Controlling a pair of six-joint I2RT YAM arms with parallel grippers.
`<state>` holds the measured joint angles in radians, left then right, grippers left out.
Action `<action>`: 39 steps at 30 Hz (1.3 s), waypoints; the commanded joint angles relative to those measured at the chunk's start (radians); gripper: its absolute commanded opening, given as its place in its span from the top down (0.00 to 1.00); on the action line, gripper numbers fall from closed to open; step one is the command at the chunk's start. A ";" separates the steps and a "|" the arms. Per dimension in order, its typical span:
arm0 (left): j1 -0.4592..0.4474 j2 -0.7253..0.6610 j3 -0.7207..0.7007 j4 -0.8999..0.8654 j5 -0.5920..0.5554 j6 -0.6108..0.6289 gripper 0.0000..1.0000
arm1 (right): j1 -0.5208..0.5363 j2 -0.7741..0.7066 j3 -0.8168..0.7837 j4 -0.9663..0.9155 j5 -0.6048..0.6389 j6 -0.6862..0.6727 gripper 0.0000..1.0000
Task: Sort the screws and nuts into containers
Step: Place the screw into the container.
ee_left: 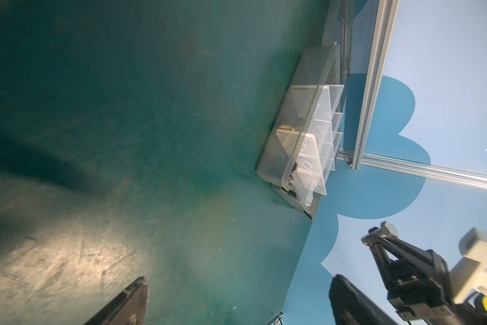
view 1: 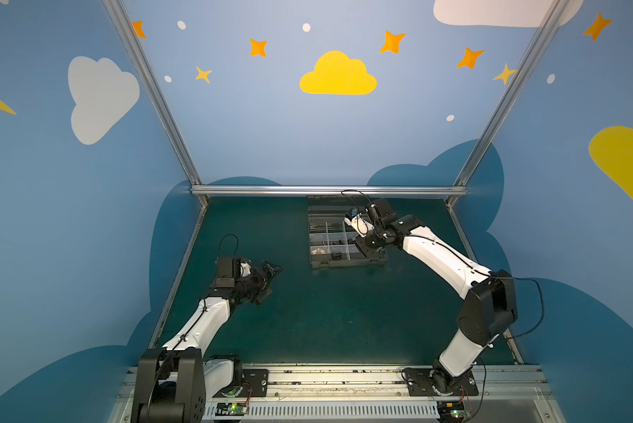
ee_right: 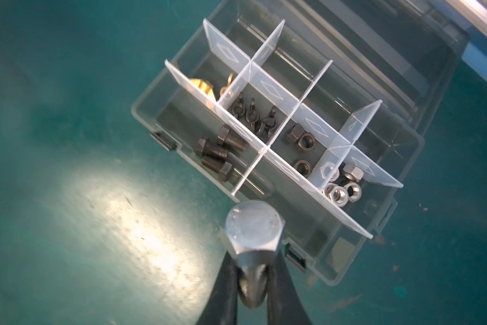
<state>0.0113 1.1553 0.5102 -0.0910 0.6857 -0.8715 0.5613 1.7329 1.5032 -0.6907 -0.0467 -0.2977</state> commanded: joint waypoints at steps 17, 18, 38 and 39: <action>0.004 -0.027 0.007 -0.025 -0.025 -0.004 0.00 | -0.123 0.153 -0.036 0.133 -0.059 -0.410 1.00; 0.004 -0.030 0.007 -0.028 -0.028 -0.004 0.00 | -0.123 0.165 -0.035 0.129 -0.054 -0.423 1.00; 0.003 -0.042 0.010 -0.042 -0.034 -0.004 0.00 | -0.121 0.249 -0.042 0.173 -0.012 -0.421 1.00; 0.004 -0.041 0.010 -0.042 -0.034 -0.003 0.00 | -0.123 0.250 -0.041 0.173 -0.014 -0.420 1.00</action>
<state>0.0113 1.1275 0.5102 -0.1223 0.6628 -0.8757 0.4381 1.9713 1.4582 -0.5358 -0.0639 -0.7254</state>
